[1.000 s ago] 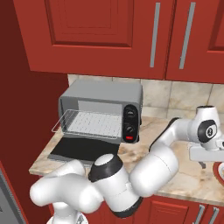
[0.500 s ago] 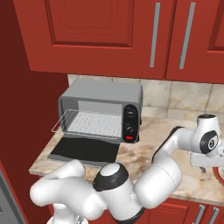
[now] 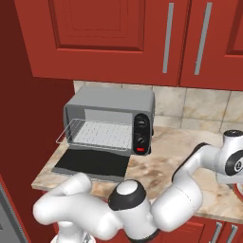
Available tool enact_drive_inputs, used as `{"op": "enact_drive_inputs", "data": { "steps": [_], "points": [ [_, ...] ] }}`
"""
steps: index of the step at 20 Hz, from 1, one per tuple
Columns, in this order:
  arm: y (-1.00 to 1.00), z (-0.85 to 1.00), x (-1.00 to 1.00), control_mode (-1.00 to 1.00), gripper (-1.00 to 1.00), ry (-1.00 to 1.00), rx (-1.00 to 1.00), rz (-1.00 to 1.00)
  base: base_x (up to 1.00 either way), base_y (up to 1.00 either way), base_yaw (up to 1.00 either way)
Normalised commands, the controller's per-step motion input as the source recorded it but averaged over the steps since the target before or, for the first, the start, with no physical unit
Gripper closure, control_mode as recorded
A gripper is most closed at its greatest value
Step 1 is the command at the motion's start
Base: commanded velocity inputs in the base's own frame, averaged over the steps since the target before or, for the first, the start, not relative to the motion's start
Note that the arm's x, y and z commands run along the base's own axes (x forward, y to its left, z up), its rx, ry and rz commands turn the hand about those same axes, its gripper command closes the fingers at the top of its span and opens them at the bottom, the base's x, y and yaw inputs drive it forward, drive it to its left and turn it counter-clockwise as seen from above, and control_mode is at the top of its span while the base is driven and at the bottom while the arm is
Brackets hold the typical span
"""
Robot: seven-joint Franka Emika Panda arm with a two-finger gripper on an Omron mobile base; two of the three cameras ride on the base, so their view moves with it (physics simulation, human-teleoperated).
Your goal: Pick up the bagel from the plate, place it on the toaster oven rack, close the door, and set the timer.
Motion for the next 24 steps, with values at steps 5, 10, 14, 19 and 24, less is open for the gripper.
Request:
{"op": "enact_drive_inputs", "data": {
  "steps": [5, 10, 14, 19, 24],
  "points": [
    [-0.33, -0.04, 0.31, -1.00, -1.00, 0.00, 0.00, 0.03, 0.00, 0.00, 0.00],
    [-0.37, -0.06, 0.36, -1.00, -1.00, 0.00, 0.00, 0.04, 0.00, 0.00, 0.00],
    [-0.36, -0.19, 0.18, -1.00, -1.00, 0.00, 0.00, 0.04, 0.00, 0.00, 0.00],
    [-0.27, -0.27, 0.05, -1.00, -1.00, 0.00, 0.00, 0.04, 0.00, 0.00, 0.00],
    [-0.04, -0.34, 0.00, -1.00, -1.00, 0.01, 0.00, 0.01, 0.00, 0.00, 0.00]
  ]
}}
